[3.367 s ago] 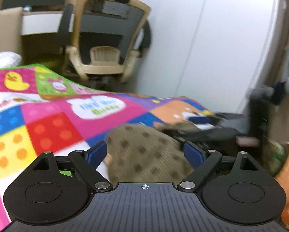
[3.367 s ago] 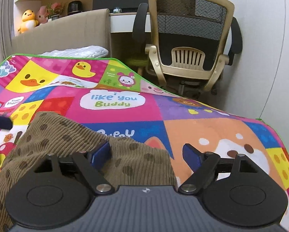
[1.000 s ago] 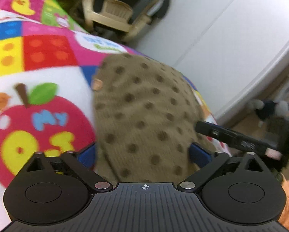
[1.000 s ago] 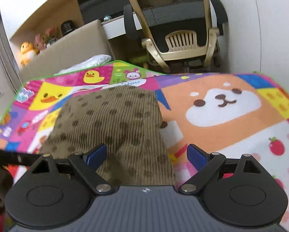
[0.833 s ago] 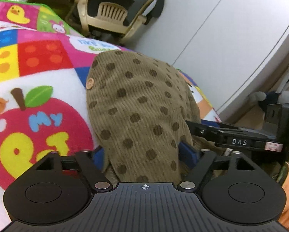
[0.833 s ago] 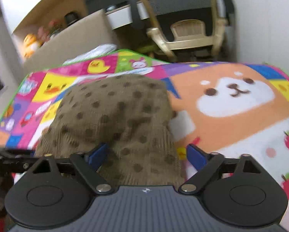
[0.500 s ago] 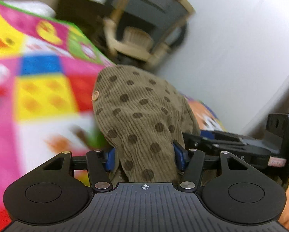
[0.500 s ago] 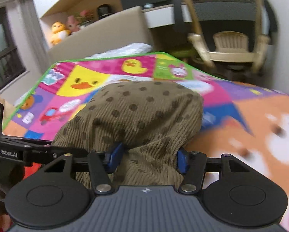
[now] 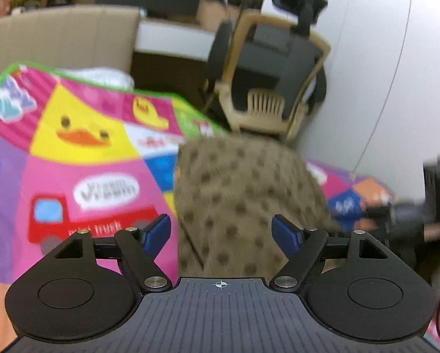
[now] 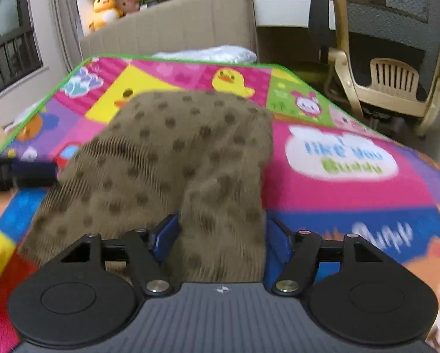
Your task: Fold clothes
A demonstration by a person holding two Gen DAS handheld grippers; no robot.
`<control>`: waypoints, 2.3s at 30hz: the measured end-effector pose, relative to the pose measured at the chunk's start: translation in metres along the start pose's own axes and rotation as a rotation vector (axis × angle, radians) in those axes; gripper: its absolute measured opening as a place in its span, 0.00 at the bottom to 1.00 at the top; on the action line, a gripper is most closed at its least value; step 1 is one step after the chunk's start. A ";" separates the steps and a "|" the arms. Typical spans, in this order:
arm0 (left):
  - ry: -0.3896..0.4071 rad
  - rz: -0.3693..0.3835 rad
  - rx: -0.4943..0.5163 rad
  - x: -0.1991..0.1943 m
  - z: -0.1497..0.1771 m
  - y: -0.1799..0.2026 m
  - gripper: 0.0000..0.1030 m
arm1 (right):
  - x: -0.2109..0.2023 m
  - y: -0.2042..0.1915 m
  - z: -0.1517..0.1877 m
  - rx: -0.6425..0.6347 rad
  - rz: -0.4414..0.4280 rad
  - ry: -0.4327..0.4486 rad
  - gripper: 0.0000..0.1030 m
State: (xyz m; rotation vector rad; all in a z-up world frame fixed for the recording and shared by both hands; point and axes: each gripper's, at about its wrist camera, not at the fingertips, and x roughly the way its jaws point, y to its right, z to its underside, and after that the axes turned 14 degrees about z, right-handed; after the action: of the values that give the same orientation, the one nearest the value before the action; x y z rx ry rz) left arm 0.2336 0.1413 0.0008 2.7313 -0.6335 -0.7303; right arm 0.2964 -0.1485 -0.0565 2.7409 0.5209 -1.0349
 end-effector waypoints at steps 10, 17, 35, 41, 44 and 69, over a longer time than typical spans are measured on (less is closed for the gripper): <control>-0.092 0.018 0.130 0.053 0.028 0.021 0.76 | -0.054 -0.013 -0.019 -0.188 0.012 0.081 0.77; -0.105 -0.027 0.215 0.057 0.042 0.026 0.80 | -0.012 -0.051 -0.099 -0.082 -0.050 0.203 0.77; -0.123 0.004 0.118 0.054 0.049 0.007 0.94 | 0.069 -0.021 -0.070 -0.034 0.260 0.041 0.78; -0.135 0.018 0.076 0.056 0.048 -0.001 0.96 | 0.073 -0.011 -0.051 -0.008 0.268 0.050 0.84; -0.136 0.022 0.066 0.056 0.048 -0.003 0.97 | 0.071 -0.006 -0.046 0.010 0.271 0.047 0.85; -0.089 -0.227 0.085 -0.010 0.113 0.090 1.00 | -0.078 -0.002 0.086 -0.060 0.267 0.143 1.00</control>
State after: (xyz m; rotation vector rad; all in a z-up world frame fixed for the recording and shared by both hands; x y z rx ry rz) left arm 0.1358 0.0540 -0.0600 2.8946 -0.3827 -0.8996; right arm 0.1895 -0.1906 -0.0687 2.7467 0.1921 -0.7528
